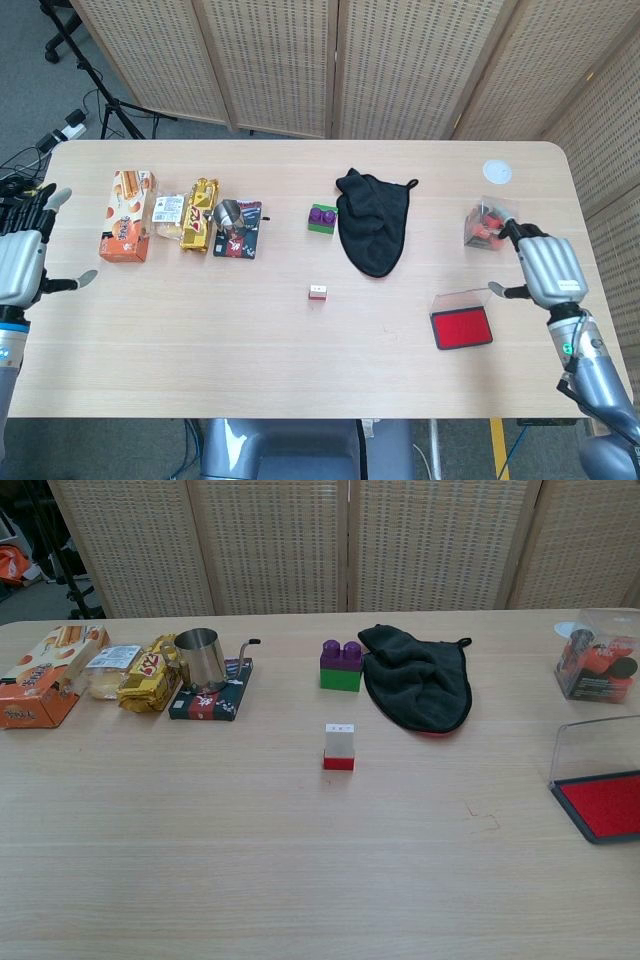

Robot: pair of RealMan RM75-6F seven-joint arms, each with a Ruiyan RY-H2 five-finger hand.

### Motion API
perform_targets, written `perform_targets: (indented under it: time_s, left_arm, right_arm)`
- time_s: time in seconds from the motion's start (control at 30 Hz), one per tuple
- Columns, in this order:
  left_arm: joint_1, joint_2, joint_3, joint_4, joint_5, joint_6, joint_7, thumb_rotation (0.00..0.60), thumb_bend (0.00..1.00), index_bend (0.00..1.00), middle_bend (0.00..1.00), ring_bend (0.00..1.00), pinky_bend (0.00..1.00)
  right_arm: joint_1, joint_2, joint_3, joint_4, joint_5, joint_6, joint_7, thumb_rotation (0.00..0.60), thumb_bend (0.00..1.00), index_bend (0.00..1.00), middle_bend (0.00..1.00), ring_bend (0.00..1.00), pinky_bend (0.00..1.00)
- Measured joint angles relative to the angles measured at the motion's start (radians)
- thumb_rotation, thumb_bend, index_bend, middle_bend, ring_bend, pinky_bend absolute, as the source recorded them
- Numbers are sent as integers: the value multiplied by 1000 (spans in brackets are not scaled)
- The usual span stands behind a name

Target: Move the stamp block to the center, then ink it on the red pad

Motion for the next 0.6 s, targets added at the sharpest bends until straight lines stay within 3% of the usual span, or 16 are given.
perform_targets:
  time_s: [0.07, 0.27, 0.6]
  left_arm:
    - [15, 8, 17, -1, 21, 0, -5, 600, 94, 0, 0, 0, 0]
    - [33, 36, 24, 0, 62, -14, -41, 600, 99, 0, 0, 0, 0]
    - [54, 69, 18, -3, 76, -44, -86, 600, 104, 0, 0, 0, 0]
  right_arm:
    - [58, -11, 13, -14, 73, -49, -37, 600, 0, 0, 709, 664, 995]
    - [242, -92, 28, -21, 308, -123, -178, 600, 0, 1, 796, 762, 1000]
    - [521, -356, 14, 60, 590, -68, -395, 600, 0, 195, 877, 843, 1000]
